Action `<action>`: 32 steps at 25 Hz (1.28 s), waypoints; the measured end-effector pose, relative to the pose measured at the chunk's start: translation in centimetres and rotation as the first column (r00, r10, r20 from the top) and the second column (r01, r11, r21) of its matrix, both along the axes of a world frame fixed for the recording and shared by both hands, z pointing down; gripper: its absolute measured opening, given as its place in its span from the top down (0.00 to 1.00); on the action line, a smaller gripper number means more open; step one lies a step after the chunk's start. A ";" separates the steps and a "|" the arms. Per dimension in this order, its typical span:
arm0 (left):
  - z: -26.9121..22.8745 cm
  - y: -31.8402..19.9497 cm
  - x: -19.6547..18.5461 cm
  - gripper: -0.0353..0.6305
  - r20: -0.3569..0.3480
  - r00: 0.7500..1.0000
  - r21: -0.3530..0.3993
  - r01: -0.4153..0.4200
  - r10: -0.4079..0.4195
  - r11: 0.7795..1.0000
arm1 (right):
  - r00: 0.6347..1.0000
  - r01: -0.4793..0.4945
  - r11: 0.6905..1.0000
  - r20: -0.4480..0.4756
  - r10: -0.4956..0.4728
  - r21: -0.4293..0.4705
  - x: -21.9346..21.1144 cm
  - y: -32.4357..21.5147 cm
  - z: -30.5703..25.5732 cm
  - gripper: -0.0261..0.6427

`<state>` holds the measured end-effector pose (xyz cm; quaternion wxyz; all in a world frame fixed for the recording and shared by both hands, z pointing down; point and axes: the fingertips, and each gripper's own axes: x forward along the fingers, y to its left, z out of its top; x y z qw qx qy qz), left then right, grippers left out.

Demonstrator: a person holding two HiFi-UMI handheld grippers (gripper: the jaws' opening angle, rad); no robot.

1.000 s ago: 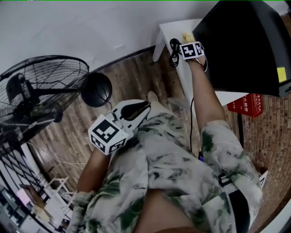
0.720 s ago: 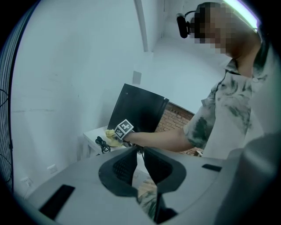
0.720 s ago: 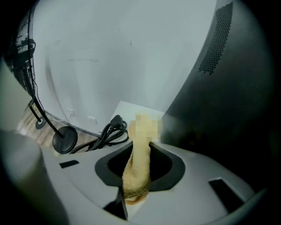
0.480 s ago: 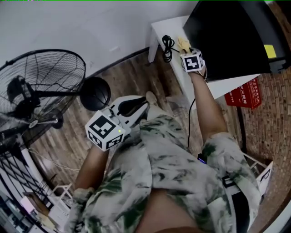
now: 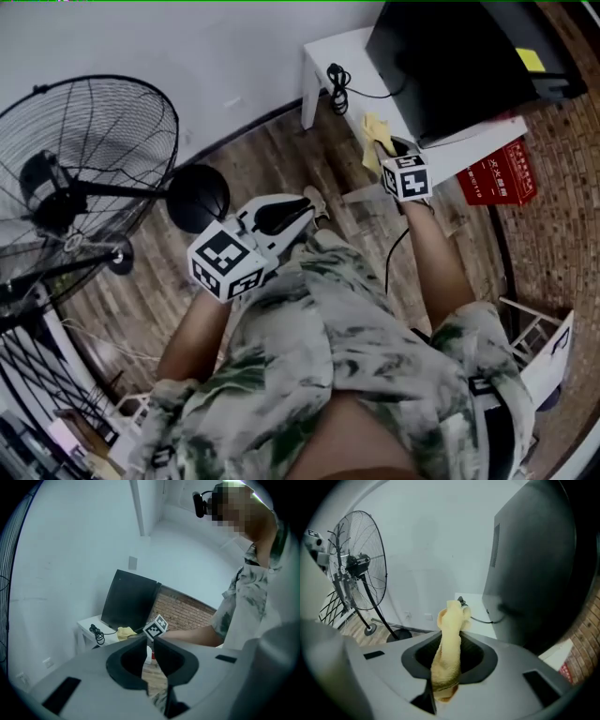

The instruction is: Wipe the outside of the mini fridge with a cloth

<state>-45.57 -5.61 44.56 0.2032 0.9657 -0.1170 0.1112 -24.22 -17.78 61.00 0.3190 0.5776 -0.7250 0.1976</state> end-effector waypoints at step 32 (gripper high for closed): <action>0.8 18.5 16.7 0.89 0.037 0.989 -0.012 -0.142 0.143 0.990 | 0.947 0.116 0.956 0.260 -0.188 0.271 7.0 32.3 -15.9 0.82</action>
